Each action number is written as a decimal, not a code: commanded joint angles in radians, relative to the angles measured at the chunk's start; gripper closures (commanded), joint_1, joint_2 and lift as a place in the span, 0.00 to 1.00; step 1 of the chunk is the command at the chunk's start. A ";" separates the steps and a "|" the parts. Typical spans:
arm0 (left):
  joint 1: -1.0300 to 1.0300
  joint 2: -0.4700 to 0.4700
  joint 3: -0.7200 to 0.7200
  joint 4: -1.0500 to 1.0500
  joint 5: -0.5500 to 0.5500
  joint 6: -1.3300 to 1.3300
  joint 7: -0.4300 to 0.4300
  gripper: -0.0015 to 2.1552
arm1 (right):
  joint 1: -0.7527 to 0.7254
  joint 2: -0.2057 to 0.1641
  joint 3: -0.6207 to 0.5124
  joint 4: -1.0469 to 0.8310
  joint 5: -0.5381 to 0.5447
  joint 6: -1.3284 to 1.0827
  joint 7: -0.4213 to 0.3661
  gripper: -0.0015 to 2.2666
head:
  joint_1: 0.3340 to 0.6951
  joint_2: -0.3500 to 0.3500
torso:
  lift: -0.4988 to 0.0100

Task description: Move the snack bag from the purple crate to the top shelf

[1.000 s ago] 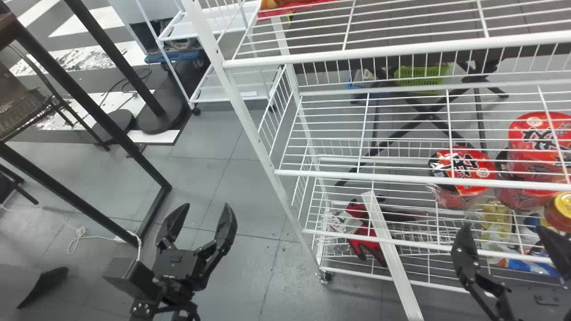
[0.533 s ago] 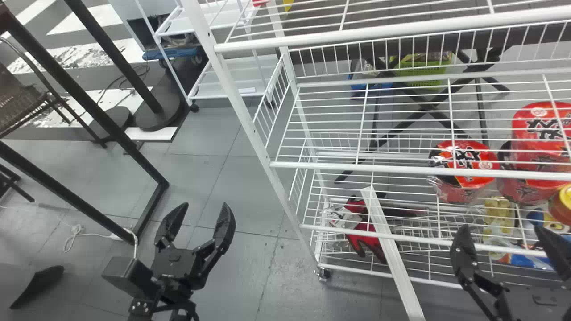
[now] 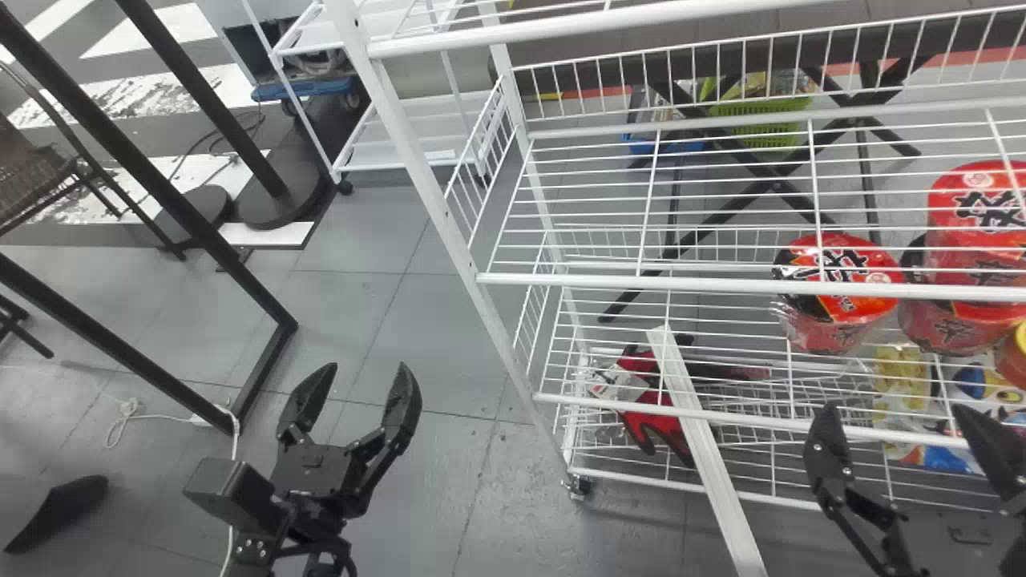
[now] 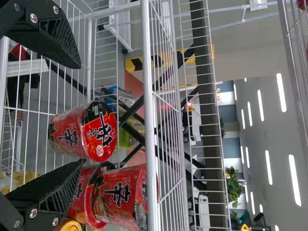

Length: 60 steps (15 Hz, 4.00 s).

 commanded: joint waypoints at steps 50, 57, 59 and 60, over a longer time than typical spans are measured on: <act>-0.122 0.071 -0.060 0.159 0.036 0.006 -0.005 0.06 | -0.236 0.027 -1.434 -0.667 -0.567 1.686 0.586 0.06 | 1.00 0.51 | 0.09; -0.125 0.066 -0.081 0.155 0.024 0.006 -0.002 0.06 | -0.380 -0.054 -1.486 -0.283 -0.474 1.686 0.597 0.06 | 1.00 0.18 | 0.09; -0.125 0.064 -0.078 0.155 0.024 0.006 -0.002 0.06 | -0.403 -0.115 -1.464 -0.173 -0.446 1.686 0.569 0.06 | 1.00 0.11 | 0.09; -0.124 0.064 -0.078 0.155 0.024 0.006 -0.002 0.06 | -0.418 -0.150 -1.458 -0.119 -0.438 1.686 0.560 0.06 | 1.00 0.09 | 0.09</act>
